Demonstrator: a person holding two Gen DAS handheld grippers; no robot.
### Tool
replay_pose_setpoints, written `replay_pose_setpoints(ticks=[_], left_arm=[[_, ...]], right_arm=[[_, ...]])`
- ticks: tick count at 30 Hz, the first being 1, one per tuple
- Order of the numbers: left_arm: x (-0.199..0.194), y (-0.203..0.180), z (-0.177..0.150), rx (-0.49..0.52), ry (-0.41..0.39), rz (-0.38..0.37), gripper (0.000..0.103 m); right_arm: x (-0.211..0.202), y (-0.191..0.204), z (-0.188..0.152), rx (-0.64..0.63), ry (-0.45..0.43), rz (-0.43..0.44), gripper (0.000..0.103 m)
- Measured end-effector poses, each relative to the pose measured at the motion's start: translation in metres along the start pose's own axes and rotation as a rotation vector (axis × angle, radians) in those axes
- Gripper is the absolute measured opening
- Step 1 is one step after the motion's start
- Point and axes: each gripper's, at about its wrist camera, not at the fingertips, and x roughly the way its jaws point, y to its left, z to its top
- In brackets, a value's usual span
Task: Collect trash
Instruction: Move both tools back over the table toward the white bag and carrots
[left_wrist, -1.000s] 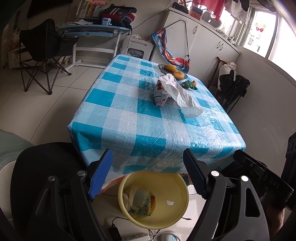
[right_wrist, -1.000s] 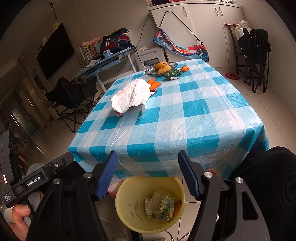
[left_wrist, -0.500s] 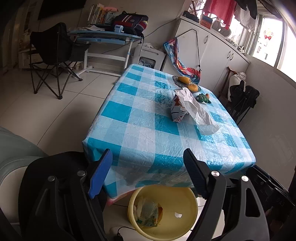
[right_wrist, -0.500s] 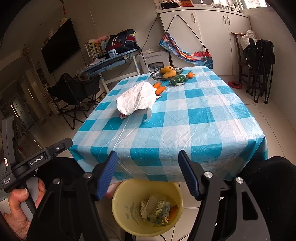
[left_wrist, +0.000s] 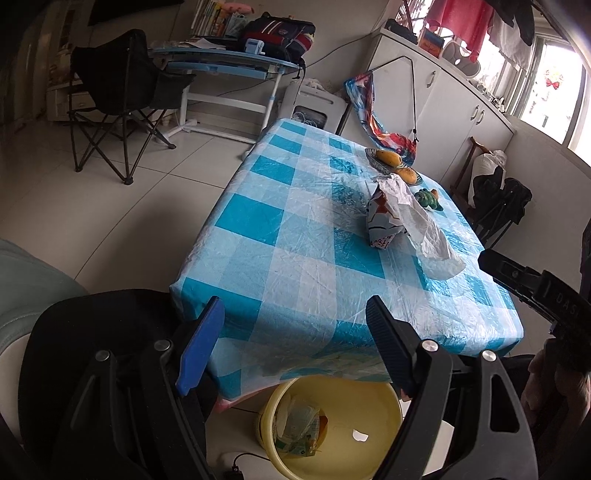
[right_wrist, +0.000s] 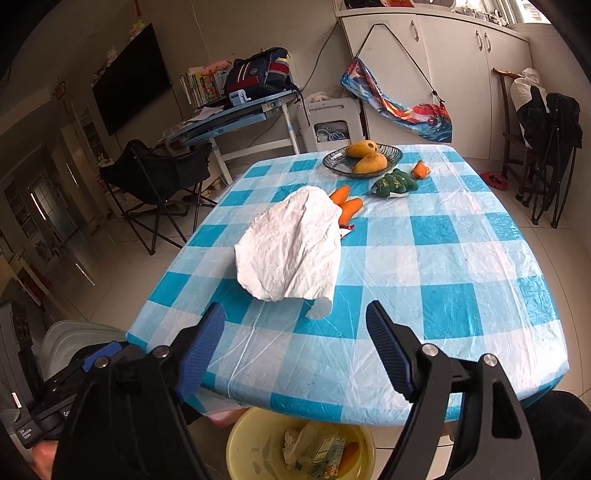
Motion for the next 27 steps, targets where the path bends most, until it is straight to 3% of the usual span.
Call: replay_pose_setpoints(ticks=[3, 4, 5, 7, 10, 13, 16, 19, 21, 22, 25, 27], left_arm=[[0.003, 0.001, 0.001, -0.008, 0.003, 0.003, 0.076], [0.004, 0.001, 0.001, -0.011, 0.003, 0.003, 0.076], [0.005, 0.002, 0.002, -0.013, 0.004, 0.004, 0.076], [0.006, 0.004, 0.002, -0.018, 0.006, 0.004, 0.076], [0.007, 0.005, 0.0, -0.022, 0.01, 0.007, 0.076], [0.008, 0.003, -0.001, -0.017, 0.013, 0.009, 0.076], [0.009, 0.001, -0.001, -0.009, 0.014, 0.01, 0.076], [0.009, 0.0, -0.002, -0.004, 0.017, 0.011, 0.076], [0.009, -0.001, -0.002, -0.001, 0.017, 0.012, 0.076], [0.009, -0.001, -0.003, 0.003, 0.019, 0.013, 0.076], [0.009, -0.004, -0.004, 0.017, 0.02, 0.016, 0.076], [0.009, -0.004, -0.004, 0.019, 0.02, 0.018, 0.076]], right_arm=[[0.033, -0.006, 0.019, 0.046, 0.048, -0.009, 0.075], [0.043, -0.009, 0.022, 0.06, 0.069, -0.008, 0.064], [0.054, -0.012, 0.024, 0.081, 0.102, 0.011, 0.042], [0.066, -0.018, 0.026, 0.114, 0.153, 0.059, 0.011], [0.051, -0.023, 0.03, 0.113, 0.099, 0.074, 0.005], [0.015, -0.041, 0.035, 0.16, -0.021, 0.073, 0.005], [-0.014, -0.056, 0.038, 0.14, -0.085, -0.006, 0.005], [-0.024, -0.066, 0.033, 0.089, -0.064, -0.069, 0.005], [-0.016, -0.071, 0.027, 0.063, 0.022, -0.076, 0.005], [-0.009, -0.073, 0.024, 0.052, 0.069, -0.083, 0.01], [0.001, -0.078, 0.011, 0.053, 0.136, -0.103, 0.047], [-0.002, -0.08, 0.007, 0.079, 0.115, -0.124, 0.055]])
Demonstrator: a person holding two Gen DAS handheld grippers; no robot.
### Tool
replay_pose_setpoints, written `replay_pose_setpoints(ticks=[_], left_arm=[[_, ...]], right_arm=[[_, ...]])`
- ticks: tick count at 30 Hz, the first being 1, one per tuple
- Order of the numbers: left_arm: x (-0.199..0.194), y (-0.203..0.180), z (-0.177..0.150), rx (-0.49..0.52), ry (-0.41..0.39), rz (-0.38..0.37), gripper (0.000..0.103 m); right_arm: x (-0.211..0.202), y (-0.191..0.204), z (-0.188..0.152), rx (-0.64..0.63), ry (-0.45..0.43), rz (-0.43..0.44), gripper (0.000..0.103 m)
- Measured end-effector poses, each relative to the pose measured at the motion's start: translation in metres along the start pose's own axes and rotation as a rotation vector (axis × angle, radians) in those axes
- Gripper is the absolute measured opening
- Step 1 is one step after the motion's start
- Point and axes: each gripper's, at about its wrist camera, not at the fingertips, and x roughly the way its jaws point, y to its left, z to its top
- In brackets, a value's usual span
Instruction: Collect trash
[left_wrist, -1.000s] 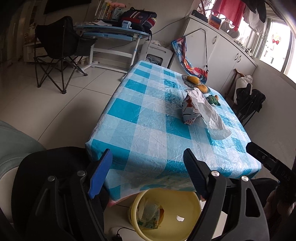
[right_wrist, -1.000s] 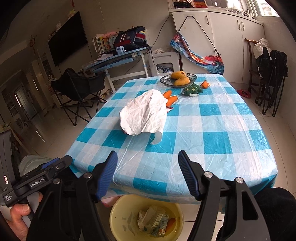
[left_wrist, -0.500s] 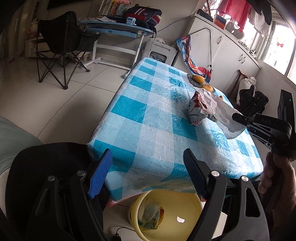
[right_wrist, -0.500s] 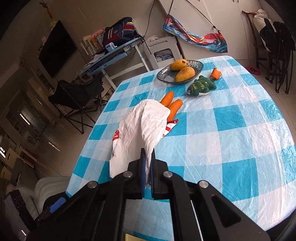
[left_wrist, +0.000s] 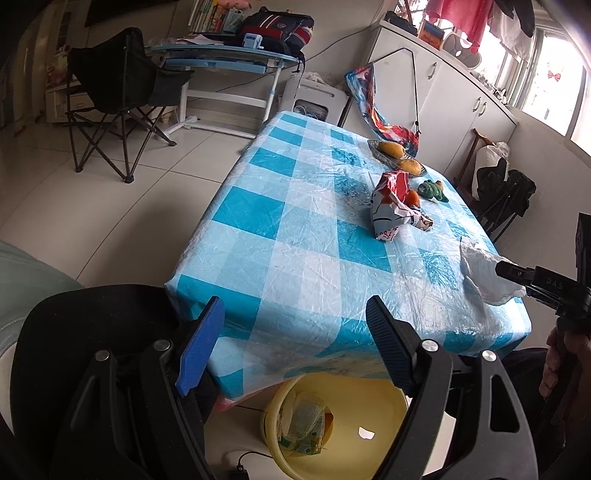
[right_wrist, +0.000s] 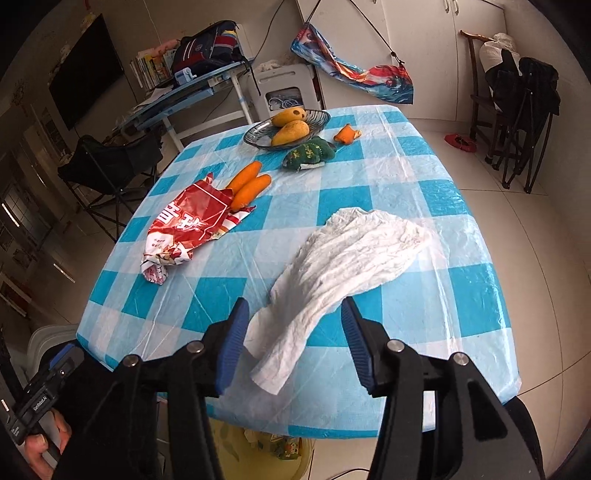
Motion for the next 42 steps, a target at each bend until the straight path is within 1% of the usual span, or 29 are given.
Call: replay_pose_setpoints(ticks=[4, 5, 6, 8, 12, 16, 18, 20, 23, 25, 28, 29, 31, 35, 37, 39, 41, 42], left_arm=[[0.002, 0.001, 0.001, -0.003, 0.004, 0.002, 0.076], [0.002, 0.001, 0.001, -0.002, 0.004, 0.002, 0.076], [0.002, 0.001, 0.001, -0.002, 0.003, 0.001, 0.076], [0.002, 0.001, 0.003, -0.006, 0.003, -0.002, 0.076], [0.002, -0.002, 0.012, -0.001, -0.007, -0.008, 0.076], [0.004, -0.015, 0.032, 0.032, -0.026, -0.032, 0.076], [0.006, -0.026, 0.047, 0.063, -0.04, -0.048, 0.076], [0.01, -0.038, 0.062, 0.1, -0.053, -0.062, 0.076], [0.019, -0.058, 0.084, 0.149, -0.073, -0.08, 0.078], [0.028, -0.073, 0.096, 0.179, -0.078, -0.089, 0.079], [0.049, -0.098, 0.115, 0.236, -0.072, -0.1, 0.079], [0.056, -0.107, 0.122, 0.26, -0.065, -0.101, 0.079], [0.071, -0.125, 0.136, 0.292, -0.059, -0.1, 0.079], [0.105, -0.158, 0.162, 0.334, -0.014, -0.118, 0.079], [0.127, -0.173, 0.172, 0.362, 0.026, -0.1, 0.078], [0.154, -0.186, 0.18, 0.396, 0.082, -0.072, 0.071], [0.184, -0.194, 0.184, 0.418, 0.164, -0.036, 0.066], [0.2, -0.197, 0.184, 0.429, 0.212, -0.011, 0.06]], right_arm=[[-0.012, -0.004, -0.004, 0.058, -0.06, -0.04, 0.066], [-0.012, -0.006, -0.003, 0.071, -0.067, -0.052, 0.071], [-0.011, -0.008, -0.001, 0.088, -0.065, -0.065, 0.072], [-0.004, -0.01, 0.001, 0.097, -0.043, -0.081, 0.073], [0.013, -0.009, 0.008, 0.07, -0.005, -0.124, 0.074], [0.03, -0.005, 0.014, 0.006, 0.027, -0.155, 0.074], [0.036, -0.003, 0.014, -0.017, 0.052, -0.128, 0.074], [0.033, -0.002, 0.01, -0.022, 0.062, -0.119, 0.074], [0.018, -0.008, 0.002, 0.003, 0.032, -0.135, 0.074], [0.011, -0.016, 0.0, 0.038, 0.006, -0.139, 0.076], [0.018, -0.02, 0.009, 0.055, 0.003, -0.127, 0.078], [0.022, -0.02, 0.013, 0.05, 0.007, -0.123, 0.08], [0.032, -0.015, 0.02, 0.02, 0.019, -0.115, 0.081], [0.049, -0.009, 0.022, -0.012, 0.037, -0.102, 0.081], [0.05, -0.007, 0.018, -0.03, 0.017, -0.107, 0.082], [0.049, -0.005, 0.016, -0.049, 0.006, -0.112, 0.082], [0.05, -0.006, 0.015, -0.059, 0.002, -0.114, 0.082], [0.05, -0.006, 0.015, -0.062, -0.002, -0.116, 0.082]])
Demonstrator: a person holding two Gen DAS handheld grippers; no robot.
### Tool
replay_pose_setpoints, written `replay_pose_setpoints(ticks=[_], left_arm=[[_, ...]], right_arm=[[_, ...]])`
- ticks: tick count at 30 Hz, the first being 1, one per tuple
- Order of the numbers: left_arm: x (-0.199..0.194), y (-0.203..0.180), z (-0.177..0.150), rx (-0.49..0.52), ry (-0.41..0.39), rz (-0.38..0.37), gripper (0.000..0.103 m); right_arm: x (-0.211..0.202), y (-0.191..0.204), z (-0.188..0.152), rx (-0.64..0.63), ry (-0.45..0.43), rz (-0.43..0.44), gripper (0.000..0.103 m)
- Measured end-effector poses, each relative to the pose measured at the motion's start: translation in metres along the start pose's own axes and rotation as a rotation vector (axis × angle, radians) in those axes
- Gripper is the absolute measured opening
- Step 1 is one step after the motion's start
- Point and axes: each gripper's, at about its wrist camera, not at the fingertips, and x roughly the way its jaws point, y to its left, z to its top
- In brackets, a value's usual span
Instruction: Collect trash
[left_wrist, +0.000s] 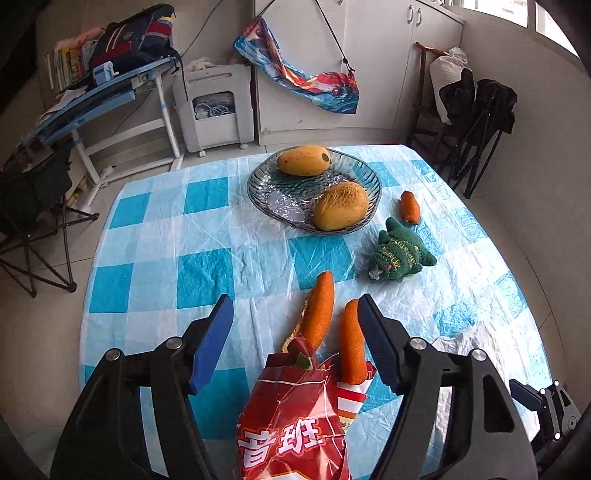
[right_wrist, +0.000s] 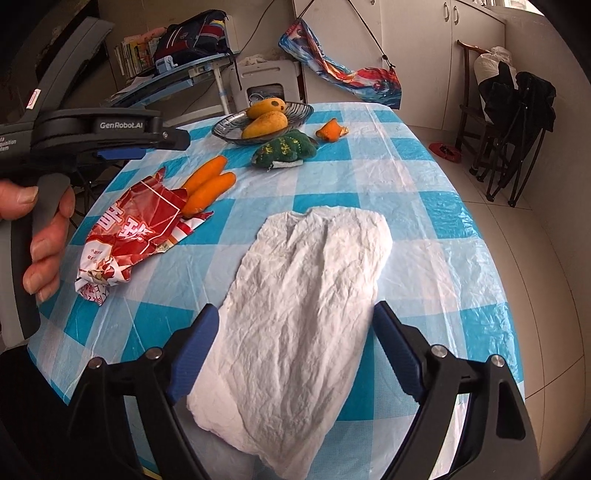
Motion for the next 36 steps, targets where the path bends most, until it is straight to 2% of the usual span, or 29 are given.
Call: replay_pose_setpoints(ticks=[3, 7, 8, 9, 10, 11, 12, 13, 14, 16, 19, 22, 25, 27, 28, 29, 30, 31, 32, 34, 35, 36], left_arm=[[0.035, -0.001, 0.002, 0.006, 0.11, 0.01, 0.055], [0.05, -0.014, 0.004, 0.062, 0.142, 0.002, 0.052], [0.05, -0.016, 0.005, 0.071, 0.144, -0.008, 0.043], [0.05, -0.017, 0.007, 0.074, 0.148, -0.027, 0.028], [0.049, -0.018, 0.008, 0.077, 0.147, -0.026, 0.021], [0.049, -0.017, 0.009, 0.074, 0.137, -0.024, 0.018], [0.047, -0.015, 0.011, 0.06, 0.123, -0.027, 0.017], [0.043, -0.01, 0.012, 0.028, 0.1, -0.047, 0.017], [0.036, -0.002, 0.013, -0.018, 0.064, -0.092, 0.016], [0.018, 0.018, 0.015, -0.131, -0.027, -0.19, 0.016], [-0.012, 0.051, 0.015, -0.294, -0.143, -0.279, 0.016], [-0.043, 0.076, 0.007, -0.383, -0.223, -0.303, 0.016], [-0.07, 0.091, -0.006, -0.411, -0.276, -0.301, 0.016], [-0.085, 0.102, -0.014, -0.441, -0.303, -0.296, 0.016], [-0.093, 0.108, -0.019, -0.457, -0.318, -0.292, 0.016], [-0.1, 0.113, -0.025, -0.47, -0.33, -0.292, 0.016], [-0.107, 0.118, -0.032, -0.482, -0.338, -0.293, 0.016], [-0.113, 0.122, -0.04, -0.489, -0.343, -0.291, 0.016], [-0.117, 0.124, -0.049, -0.491, -0.341, -0.288, 0.016], [-0.119, 0.128, -0.069, -0.489, -0.321, -0.275, 0.016], [-0.119, 0.129, -0.079, -0.486, -0.308, -0.267, 0.016], [-0.118, 0.131, -0.09, -0.485, -0.293, -0.258, 0.016]], right_arm=[[-0.001, 0.0, -0.001, 0.001, -0.012, 0.004, 0.079], [-0.001, 0.0, -0.001, 0.008, -0.022, 0.019, 0.071], [-0.001, 0.0, -0.001, 0.008, -0.024, 0.021, 0.07], [-0.001, 0.0, -0.001, 0.007, -0.026, 0.02, 0.069], [-0.001, 0.0, -0.001, 0.005, -0.028, 0.02, 0.066], [-0.001, 0.001, -0.001, 0.001, -0.031, 0.017, 0.062], [-0.001, 0.001, -0.001, -0.007, -0.034, 0.014, 0.059], [-0.001, 0.002, -0.001, -0.015, -0.037, 0.009, 0.053], [0.0, 0.002, -0.001, -0.021, -0.039, 0.004, 0.047], [0.0, 0.002, -0.001, -0.022, -0.043, 0.007, 0.04], [0.0, 0.0, -0.001, -0.017, -0.046, 0.01, 0.03], [-0.001, -0.005, -0.002, 0.004, -0.048, 0.017, 0.022], [-0.001, -0.009, -0.001, 0.028, -0.047, 0.029, 0.016], [-0.002, -0.008, -0.002, 0.029, -0.048, 0.034, 0.016], [-0.003, -0.008, -0.003, 0.034, -0.049, 0.039, 0.017], [-0.003, -0.007, -0.004, 0.041, -0.052, 0.041, 0.029], [-0.005, -0.005, -0.005, 0.042, -0.063, 0.039, 0.042], [-0.008, -0.002, -0.005, 0.035, -0.08, 0.027, 0.067], [-0.011, 0.003, -0.005, 0.016, -0.109, 0.02, 0.076], [-0.015, 0.016, -0.004, -0.049, -0.142, 0.024, 0.082], [-0.013, 0.022, -0.004, -0.081, -0.142, 0.016, 0.086], [-0.01, 0.027, -0.004, -0.103, -0.134, 0.009, 0.087]])
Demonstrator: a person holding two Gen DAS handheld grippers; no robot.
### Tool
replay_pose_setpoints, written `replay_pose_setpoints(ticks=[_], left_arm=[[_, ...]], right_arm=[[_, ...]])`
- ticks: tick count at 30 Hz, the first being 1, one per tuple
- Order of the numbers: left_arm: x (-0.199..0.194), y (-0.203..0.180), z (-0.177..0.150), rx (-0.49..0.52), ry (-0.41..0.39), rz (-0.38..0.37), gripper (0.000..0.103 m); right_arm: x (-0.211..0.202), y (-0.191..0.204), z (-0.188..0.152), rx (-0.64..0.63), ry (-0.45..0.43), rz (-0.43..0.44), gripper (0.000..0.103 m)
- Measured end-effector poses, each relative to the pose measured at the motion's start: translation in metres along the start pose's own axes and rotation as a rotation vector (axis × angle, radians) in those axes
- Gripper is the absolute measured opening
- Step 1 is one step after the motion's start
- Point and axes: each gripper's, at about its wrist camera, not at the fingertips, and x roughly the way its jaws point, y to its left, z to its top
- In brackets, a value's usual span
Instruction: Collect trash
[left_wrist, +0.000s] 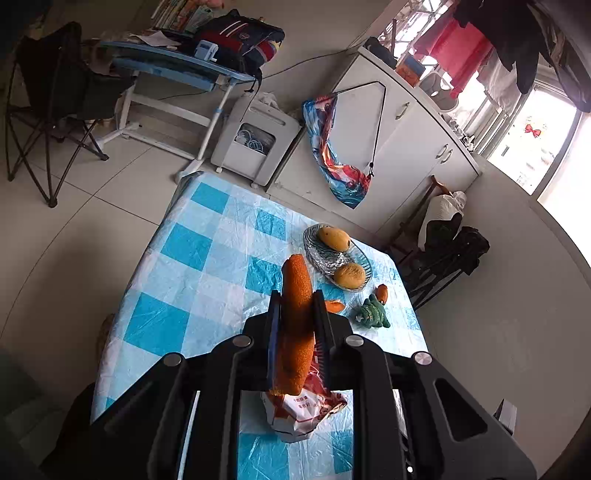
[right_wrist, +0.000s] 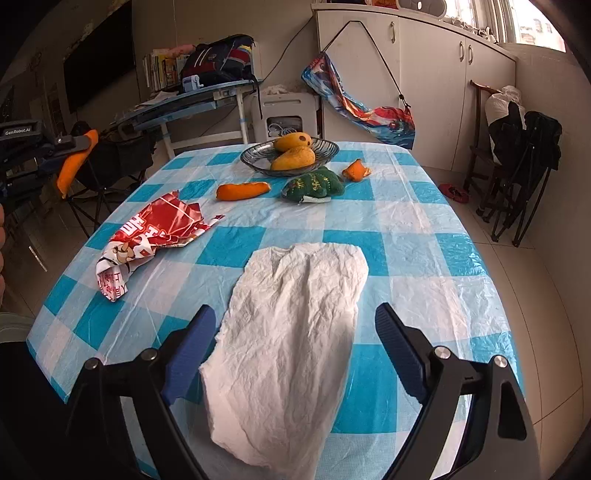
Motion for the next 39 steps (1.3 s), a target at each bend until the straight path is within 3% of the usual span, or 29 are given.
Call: replay_pose_setpoints(ticks=[3, 6, 9, 11, 13, 17, 22, 25, 27, 28, 29, 30, 31, 37, 39], left_arm=[[-0.006, 0.019, -0.028, -0.003, 0.036, 0.032, 0.016], [-0.01, 0.032, -0.051, -0.006, 0.06, 0.05, 0.016], [-0.01, 0.034, -0.071, 0.017, 0.077, 0.068, 0.016], [-0.012, 0.031, -0.081, 0.021, 0.083, 0.065, 0.016], [-0.017, 0.027, -0.091, 0.032, 0.079, 0.063, 0.016], [-0.022, 0.017, -0.102, 0.066, 0.078, 0.064, 0.016], [-0.034, 0.016, -0.108, 0.079, 0.073, 0.065, 0.016], [-0.04, 0.018, -0.109, 0.083, 0.072, 0.073, 0.016], [-0.042, 0.022, -0.11, 0.072, 0.071, 0.078, 0.016], [-0.043, 0.025, -0.111, 0.064, 0.073, 0.081, 0.016], [-0.043, 0.028, -0.112, 0.057, 0.075, 0.084, 0.016], [-0.043, 0.03, -0.113, 0.052, 0.078, 0.087, 0.016], [-0.044, 0.032, -0.115, 0.05, 0.081, 0.09, 0.016], [-0.044, 0.037, -0.119, 0.041, 0.086, 0.094, 0.016], [-0.044, 0.037, -0.119, 0.041, 0.085, 0.093, 0.016]], right_arm=[[0.013, 0.005, -0.003, -0.022, 0.062, 0.018, 0.084], [0.015, 0.006, -0.005, -0.039, 0.062, -0.01, 0.067], [0.014, -0.002, -0.005, -0.019, 0.048, -0.036, 0.044], [0.013, -0.01, -0.004, 0.011, 0.043, -0.052, 0.018], [0.012, -0.02, -0.003, 0.055, 0.043, -0.043, 0.008], [0.007, -0.032, -0.007, 0.142, 0.038, 0.002, 0.004], [-0.006, -0.046, -0.012, 0.258, 0.01, 0.079, 0.004], [-0.004, -0.047, -0.013, 0.267, 0.038, 0.079, 0.005], [-0.002, -0.045, -0.015, 0.266, 0.051, 0.07, 0.013], [-0.003, -0.042, -0.015, 0.26, 0.044, 0.087, 0.031], [-0.005, -0.037, -0.015, 0.24, 0.036, 0.094, 0.06], [-0.008, -0.029, -0.015, 0.199, 0.025, 0.067, 0.071], [-0.01, -0.02, -0.015, 0.154, 0.014, 0.049, 0.076], [0.0, 0.02, -0.022, -0.074, 0.057, 0.009, 0.076], [0.001, 0.02, -0.023, -0.08, 0.054, 0.003, 0.076]])
